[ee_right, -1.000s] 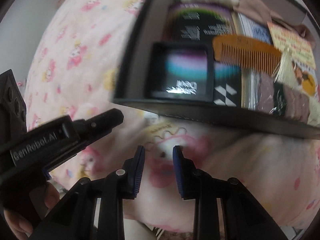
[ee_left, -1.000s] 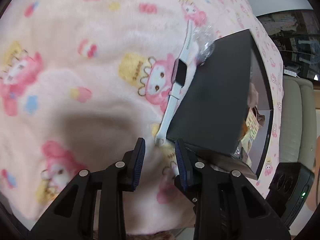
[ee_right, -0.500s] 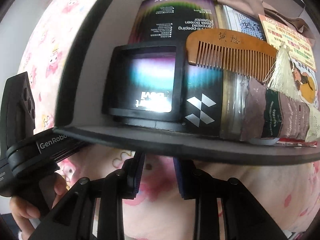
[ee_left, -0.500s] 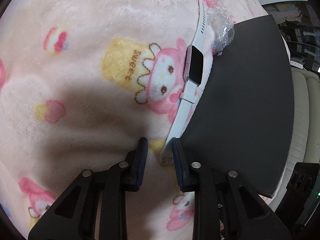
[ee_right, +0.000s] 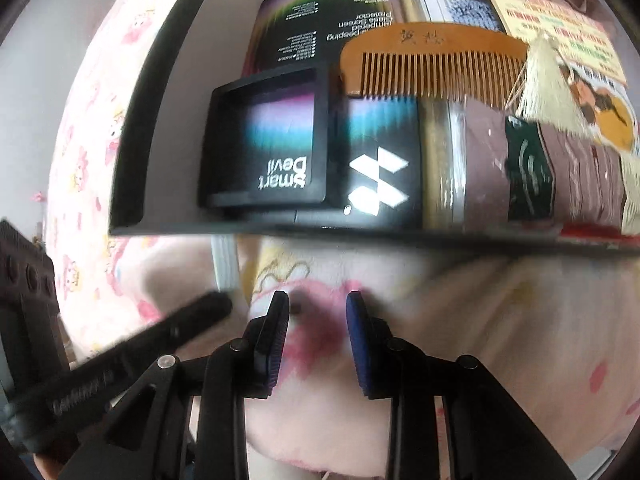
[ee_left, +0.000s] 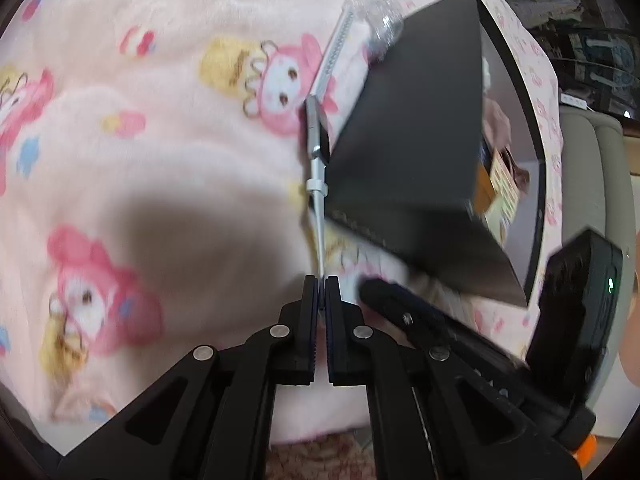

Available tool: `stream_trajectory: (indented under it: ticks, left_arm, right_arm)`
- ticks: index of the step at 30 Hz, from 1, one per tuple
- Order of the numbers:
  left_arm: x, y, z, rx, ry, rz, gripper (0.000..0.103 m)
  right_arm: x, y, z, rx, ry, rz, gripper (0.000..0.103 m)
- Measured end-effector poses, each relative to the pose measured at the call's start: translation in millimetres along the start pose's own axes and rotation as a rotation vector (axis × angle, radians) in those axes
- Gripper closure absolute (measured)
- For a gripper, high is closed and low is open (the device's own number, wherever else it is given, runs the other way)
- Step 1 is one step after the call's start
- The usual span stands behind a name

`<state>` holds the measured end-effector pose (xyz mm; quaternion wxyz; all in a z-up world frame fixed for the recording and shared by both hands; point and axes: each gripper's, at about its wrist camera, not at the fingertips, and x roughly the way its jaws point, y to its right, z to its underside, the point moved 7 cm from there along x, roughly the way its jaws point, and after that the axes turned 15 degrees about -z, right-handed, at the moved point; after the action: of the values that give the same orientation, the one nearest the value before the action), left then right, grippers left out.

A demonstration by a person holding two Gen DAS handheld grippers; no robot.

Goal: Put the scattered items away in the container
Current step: 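Grasp the white watch band strap end with the left gripper, then lift the watch band with the left gripper and carry it over the box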

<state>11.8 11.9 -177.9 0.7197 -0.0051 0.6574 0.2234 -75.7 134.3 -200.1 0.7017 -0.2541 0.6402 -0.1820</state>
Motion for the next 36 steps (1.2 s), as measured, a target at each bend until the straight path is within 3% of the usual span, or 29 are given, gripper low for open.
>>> stream_trajectory:
  ticks: [1, 2, 3, 5, 7, 12, 14, 16, 18, 21, 27, 29, 30, 31, 36]
  left_arm:
    - [-1.1, -4.4, 1.9, -0.011, -0.007, -0.004, 0.100]
    - [-2.0, -10.3, 1.3, -0.030, -0.006, -0.013, 0.089]
    - [-2.4, -17.3, -1.4, -0.054, -0.002, -0.020, 0.072]
    - [-3.0, -31.0, -12.0, -0.129, 0.002, -0.006, 0.066]
    - [-3.8, -35.2, -22.9, -0.176, 0.003, 0.042, 0.066]
    - [-0.7, -25.8, -30.3, -0.132, 0.011, 0.032, 0.066]
    - [6.2, -17.1, -27.6, -0.108, -0.008, 0.038, 0.066]
    - [13.8, -12.0, -23.7, -0.095, -0.017, -0.003, 0.067]
    - [18.7, -7.1, -18.0, -0.081, -0.027, -0.046, 0.088]
    - [17.2, 4.7, -5.9, -0.059, -0.034, -0.048, 0.095]
    - [13.3, 37.7, 38.5, 0.015, -0.097, 0.007, 0.095]
    - [11.9, 41.3, 47.5, 0.031, -0.100, 0.015, 0.089]
    - [11.4, 40.1, 48.6, 0.030, -0.095, 0.016, 0.079]
    - [11.4, 36.9, 47.8, 0.017, -0.089, 0.015, 0.076]
    - [16.9, 23.4, 31.2, -0.076, -0.080, 0.057, 0.072]
  right_arm:
    - [1.6, -3.2, 1.6, -0.012, -0.013, -0.008, 0.075]
    - [3.5, -6.7, 3.0, -0.025, -0.024, -0.019, 0.073]
    - [5.5, -10.1, 3.8, -0.036, -0.032, -0.032, 0.069]
    - [12.8, -17.5, 3.7, -0.044, -0.047, -0.047, 0.065]
    - [21.4, -23.7, 0.2, -0.051, -0.056, -0.051, 0.054]
    - [33.6, -35.4, -7.6, -0.085, -0.062, -0.034, 0.052]
    - [35.2, -37.3, -6.9, -0.116, -0.062, -0.020, 0.063]
    - [34.6, -35.8, -4.1, -0.135, -0.071, -0.010, 0.079]
    - [29.7, -33.4, -1.9, -0.129, -0.071, -0.021, 0.086]
    - [16.1, -32.2, 2.6, -0.138, -0.063, -0.025, 0.088]
    - [-28.6, -15.3, 21.5, -0.109, -0.058, -0.011, 0.088]
    - [-44.7, -1.3, 25.3, -0.082, -0.050, 0.005, 0.088]
    - [-51.9, 7.5, 26.6, -0.062, -0.047, 0.012, 0.088]
    - [-57.7, 15.6, 27.1, -0.045, -0.044, 0.019, 0.088]
    - [-81.4, 40.8, 22.5, -0.040, -0.015, 0.101, 0.086]
